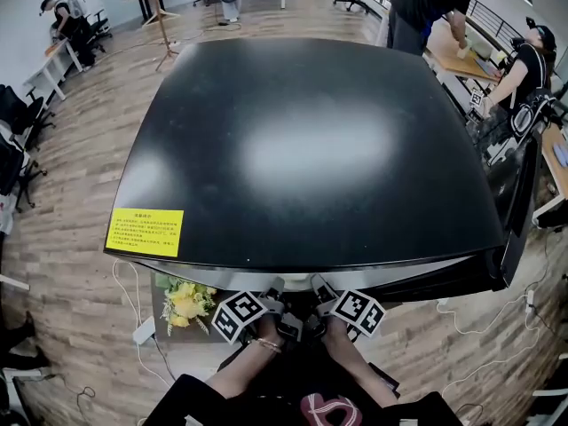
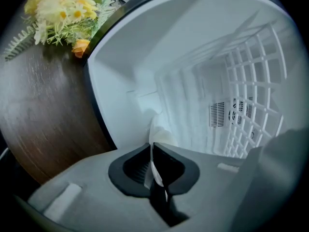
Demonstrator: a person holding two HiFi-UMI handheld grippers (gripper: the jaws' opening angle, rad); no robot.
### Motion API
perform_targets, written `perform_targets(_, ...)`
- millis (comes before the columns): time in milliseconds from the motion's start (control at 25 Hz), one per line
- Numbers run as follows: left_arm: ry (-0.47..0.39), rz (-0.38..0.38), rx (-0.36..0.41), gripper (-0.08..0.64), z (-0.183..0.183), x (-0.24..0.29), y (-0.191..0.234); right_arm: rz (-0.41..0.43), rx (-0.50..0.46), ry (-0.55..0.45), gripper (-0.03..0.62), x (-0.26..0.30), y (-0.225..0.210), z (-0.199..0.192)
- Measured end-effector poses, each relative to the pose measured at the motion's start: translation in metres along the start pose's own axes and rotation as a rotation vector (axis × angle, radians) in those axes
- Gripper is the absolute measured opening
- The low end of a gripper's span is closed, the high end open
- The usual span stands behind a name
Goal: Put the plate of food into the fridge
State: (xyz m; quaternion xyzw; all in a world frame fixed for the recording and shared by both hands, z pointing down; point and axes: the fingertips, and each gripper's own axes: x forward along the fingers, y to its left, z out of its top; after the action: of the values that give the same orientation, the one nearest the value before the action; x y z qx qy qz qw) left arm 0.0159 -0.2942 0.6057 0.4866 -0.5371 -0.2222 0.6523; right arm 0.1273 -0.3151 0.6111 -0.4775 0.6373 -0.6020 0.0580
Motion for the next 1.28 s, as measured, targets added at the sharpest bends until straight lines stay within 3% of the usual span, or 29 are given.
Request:
perform_targets(320,-0.073,0.034,0.008,0.021,0.009,0.007,-0.002,0.008,0.021,0.059,0.095,0.006,0.004,-0.001)
perform_targets(520,-0.099,0.042,0.014,0.021,0.013,0.012,-0.003,0.006,0.039,0.086,0.074,0.008,0.004,0.0)
perform_targets(800,-0.114,0.047,0.03,0.021,0.014,0.018,-0.004,0.003,0.094,0.114,0.064,0.007,0.001,0.0)
perform_targets(1280,-0.123,0.046,0.045,0.021,0.018,0.02,-0.007,0.002,0.106,0.138,0.064,0.004,0.003,-0.005)
